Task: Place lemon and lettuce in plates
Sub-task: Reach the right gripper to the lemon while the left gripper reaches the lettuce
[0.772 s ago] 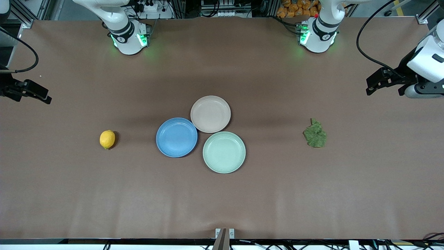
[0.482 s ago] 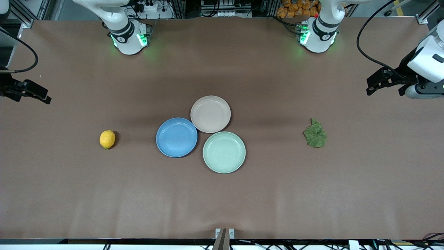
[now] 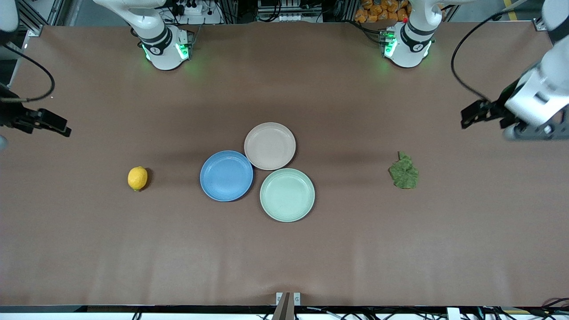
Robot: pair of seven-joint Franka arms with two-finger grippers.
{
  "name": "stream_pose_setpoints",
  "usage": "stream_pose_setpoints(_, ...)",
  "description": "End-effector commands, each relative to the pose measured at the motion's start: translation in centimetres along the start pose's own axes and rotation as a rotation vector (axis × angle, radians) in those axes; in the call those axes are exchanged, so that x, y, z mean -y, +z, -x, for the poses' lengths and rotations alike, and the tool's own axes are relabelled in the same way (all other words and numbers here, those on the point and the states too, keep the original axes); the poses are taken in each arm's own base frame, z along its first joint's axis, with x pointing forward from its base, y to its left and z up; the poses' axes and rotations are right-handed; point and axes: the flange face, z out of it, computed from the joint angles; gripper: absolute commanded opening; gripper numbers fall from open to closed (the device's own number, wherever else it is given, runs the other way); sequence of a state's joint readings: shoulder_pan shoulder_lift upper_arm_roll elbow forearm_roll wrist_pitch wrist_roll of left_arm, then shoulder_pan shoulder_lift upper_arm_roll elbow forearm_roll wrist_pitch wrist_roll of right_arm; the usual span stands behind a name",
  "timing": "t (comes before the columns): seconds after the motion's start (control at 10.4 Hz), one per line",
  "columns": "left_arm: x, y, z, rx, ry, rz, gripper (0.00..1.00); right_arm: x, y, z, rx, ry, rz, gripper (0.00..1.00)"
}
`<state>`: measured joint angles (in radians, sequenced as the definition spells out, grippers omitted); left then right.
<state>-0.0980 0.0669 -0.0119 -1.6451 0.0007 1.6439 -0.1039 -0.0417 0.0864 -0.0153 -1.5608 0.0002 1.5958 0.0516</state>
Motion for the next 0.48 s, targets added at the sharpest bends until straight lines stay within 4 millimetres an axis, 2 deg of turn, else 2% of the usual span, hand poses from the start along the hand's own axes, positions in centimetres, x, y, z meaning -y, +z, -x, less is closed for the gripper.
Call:
stream_pose_setpoints(0.0,-0.1,7.2,-2.7,0.049,0.033,-0.006,1.00,-1.1,3.7,-2.3,0.033,0.022,-0.008,1.00)
stream_pose_setpoints(0.1,-0.7,10.4,-3.5,0.054,0.043,-0.009,1.00,-1.1,5.9,-3.3,0.059,0.024,-0.005,1.00)
stream_pose_setpoints(0.19,-0.7,13.9,-4.0,0.092,0.046,-0.013,1.00,-1.6,9.0,-4.2,0.085,0.032,-0.004,1.00)
stream_pose_setpoints(0.39,-1.3,18.7,-4.4,0.120,0.055,-0.016,1.00,-2.6,14.7,-4.6,0.092,0.039,-0.006,1.00)
